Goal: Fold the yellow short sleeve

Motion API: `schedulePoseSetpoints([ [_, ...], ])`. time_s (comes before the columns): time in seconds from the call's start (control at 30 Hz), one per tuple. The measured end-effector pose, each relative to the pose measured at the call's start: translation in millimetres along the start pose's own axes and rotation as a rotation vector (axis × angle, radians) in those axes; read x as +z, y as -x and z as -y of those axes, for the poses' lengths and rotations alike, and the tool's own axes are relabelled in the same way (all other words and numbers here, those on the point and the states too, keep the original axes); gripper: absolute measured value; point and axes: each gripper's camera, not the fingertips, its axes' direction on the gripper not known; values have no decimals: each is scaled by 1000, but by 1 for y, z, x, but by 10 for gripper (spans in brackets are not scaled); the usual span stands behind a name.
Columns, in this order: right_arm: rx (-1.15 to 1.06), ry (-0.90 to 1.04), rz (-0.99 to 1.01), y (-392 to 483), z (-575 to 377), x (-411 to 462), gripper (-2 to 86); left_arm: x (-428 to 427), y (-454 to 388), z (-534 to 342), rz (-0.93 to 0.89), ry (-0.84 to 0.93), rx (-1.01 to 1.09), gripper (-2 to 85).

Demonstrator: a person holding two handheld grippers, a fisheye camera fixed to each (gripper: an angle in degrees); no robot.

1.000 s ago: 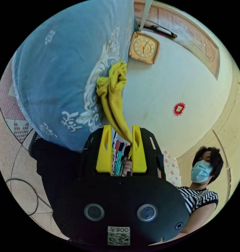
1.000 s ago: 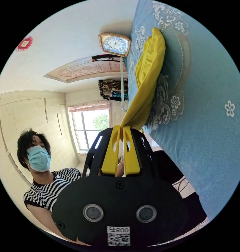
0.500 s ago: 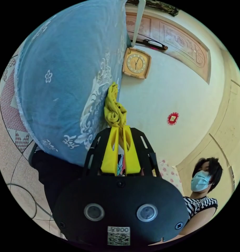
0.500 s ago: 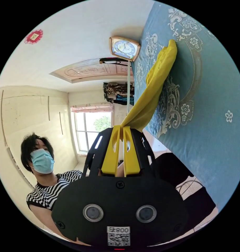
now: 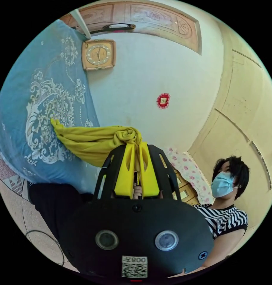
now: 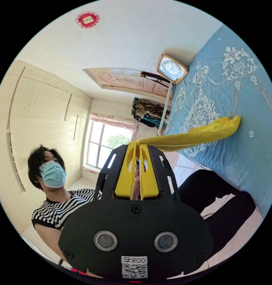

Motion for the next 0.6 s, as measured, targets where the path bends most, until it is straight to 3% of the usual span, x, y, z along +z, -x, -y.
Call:
schedulePoseSetpoints([
  [0.6, -196, -192, 8, 204, -233, -38, 10, 83, 63, -160, -173, 271, 125, 32],
])
